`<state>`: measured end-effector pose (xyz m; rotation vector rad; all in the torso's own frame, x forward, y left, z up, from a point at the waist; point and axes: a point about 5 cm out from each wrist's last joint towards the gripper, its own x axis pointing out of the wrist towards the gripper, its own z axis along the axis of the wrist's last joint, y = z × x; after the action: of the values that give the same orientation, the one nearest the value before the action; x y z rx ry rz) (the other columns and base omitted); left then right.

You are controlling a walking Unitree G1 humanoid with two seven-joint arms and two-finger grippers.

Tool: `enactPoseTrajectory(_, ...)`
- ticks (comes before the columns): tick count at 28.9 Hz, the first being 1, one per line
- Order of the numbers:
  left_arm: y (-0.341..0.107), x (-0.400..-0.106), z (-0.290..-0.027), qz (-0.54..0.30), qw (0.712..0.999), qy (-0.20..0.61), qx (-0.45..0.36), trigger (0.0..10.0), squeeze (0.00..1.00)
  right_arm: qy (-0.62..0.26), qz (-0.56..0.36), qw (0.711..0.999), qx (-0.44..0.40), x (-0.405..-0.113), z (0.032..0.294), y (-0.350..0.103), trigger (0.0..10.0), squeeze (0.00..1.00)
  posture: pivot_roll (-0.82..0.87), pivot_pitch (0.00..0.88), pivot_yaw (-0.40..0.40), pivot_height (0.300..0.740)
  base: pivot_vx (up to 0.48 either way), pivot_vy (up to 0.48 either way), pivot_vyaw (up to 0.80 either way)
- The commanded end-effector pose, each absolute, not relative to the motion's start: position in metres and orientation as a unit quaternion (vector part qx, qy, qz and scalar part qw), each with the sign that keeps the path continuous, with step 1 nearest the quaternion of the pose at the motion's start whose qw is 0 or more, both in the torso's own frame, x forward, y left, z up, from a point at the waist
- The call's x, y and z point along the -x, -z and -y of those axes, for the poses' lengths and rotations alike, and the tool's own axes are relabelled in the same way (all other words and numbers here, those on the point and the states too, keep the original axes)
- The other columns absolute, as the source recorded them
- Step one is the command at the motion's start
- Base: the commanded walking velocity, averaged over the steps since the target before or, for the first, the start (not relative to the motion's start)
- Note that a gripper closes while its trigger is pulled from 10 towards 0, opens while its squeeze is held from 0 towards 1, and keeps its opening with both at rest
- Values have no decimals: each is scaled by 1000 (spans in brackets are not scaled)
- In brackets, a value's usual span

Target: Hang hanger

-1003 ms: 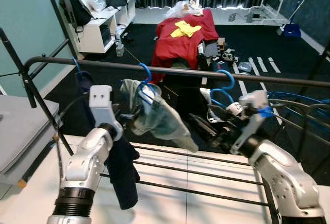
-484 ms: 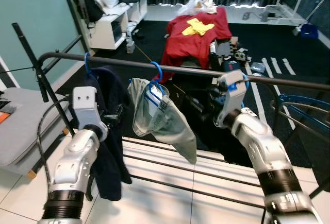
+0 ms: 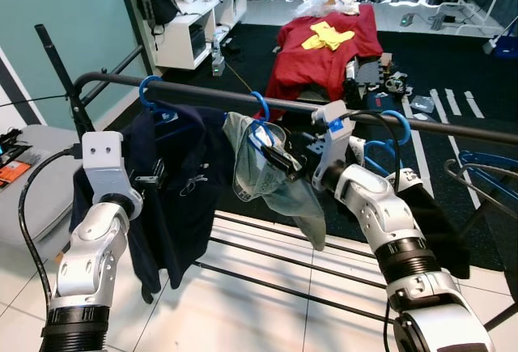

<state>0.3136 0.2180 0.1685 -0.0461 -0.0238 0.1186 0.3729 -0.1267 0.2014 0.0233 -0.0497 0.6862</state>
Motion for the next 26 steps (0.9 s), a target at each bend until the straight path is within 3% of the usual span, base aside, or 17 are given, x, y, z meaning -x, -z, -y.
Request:
enactPoseTrajectory(1,-169,-309,-226,9,997,-72,7,10000,0,-343,35,938,-21,-374,125,-205,10000,0,74,89,10,740,0,0,0)
enactPoseTrajectory(9,-168,-304,-231,-3,998,-67,-8,10000,0,-328,-93,938,69,-373,119,-166,10000,0,87,107,7,740,0,0,0)
enactPoseTrajectory(10,-167,-301,-233,-5,998,-67,-11,10000,0,-312,-119,939,79,-375,121,-158,2549,0,95,110,5,740,0,0,0)
enactPoseTrajectory(11,-167,-301,-233,-5,998,-67,-11,10000,0,-312,-119,939,79,-375,121,-158,2549,0,95,110,5,740,0,0,0)
enactPoseTrajectory(12,-167,-299,-235,-7,998,-69,-13,10000,0,-295,-139,942,86,-376,125,-153,0,0,95,108,4,740,0,0,0)
enactPoseTrajectory(20,-166,-296,-234,-8,998,-69,-14,10000,0,-262,-146,950,80,-380,138,-152,0,0,83,102,6,740,0,0,0)
enactPoseTrajectory(26,-167,-299,-227,-4,998,-62,-10,10000,0,-246,-83,965,48,-384,148,-174,0,0,70,90,9,740,0,0,0)
